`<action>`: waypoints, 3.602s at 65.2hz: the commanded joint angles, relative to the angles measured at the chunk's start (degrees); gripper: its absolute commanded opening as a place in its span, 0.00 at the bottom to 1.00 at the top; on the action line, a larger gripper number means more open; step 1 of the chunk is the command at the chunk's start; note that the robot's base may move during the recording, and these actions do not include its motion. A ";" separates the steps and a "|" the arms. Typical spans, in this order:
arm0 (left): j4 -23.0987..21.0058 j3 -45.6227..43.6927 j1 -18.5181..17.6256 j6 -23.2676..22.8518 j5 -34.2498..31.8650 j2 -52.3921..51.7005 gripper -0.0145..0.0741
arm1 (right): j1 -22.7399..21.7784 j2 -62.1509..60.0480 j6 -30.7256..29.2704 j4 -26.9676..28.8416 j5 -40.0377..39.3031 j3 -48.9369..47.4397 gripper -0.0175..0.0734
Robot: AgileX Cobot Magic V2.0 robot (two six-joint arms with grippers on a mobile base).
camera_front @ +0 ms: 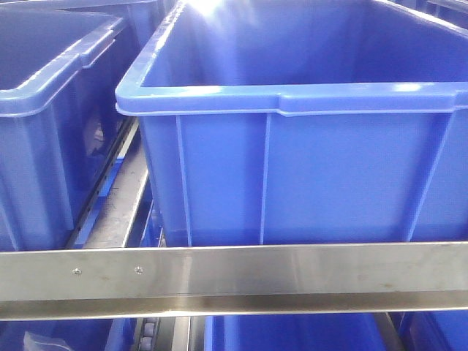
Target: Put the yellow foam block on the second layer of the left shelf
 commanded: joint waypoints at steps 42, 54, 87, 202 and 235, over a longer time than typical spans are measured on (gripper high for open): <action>-0.18 1.48 -0.40 -0.22 -4.90 -0.77 0.32 | -0.26 11.15 -0.34 0.38 3.14 -13.18 0.53; -0.18 1.48 -0.40 -0.22 -4.90 -0.77 0.32 | -0.32 26.45 -0.29 3.27 10.14 -26.21 0.53; -0.18 1.48 -0.40 -0.22 -4.90 -0.77 0.32 | -9.54 65.84 -0.29 6.47 18.73 -51.96 0.53; -0.18 1.48 -0.40 -0.22 -4.90 -0.77 0.32 | -8.20 37.19 -0.29 5.10 -3.84 -18.42 0.25; -0.18 1.48 -0.40 -0.22 -4.90 -0.77 0.32 | -7.44 22.82 -0.29 5.10 -13.04 -3.86 0.25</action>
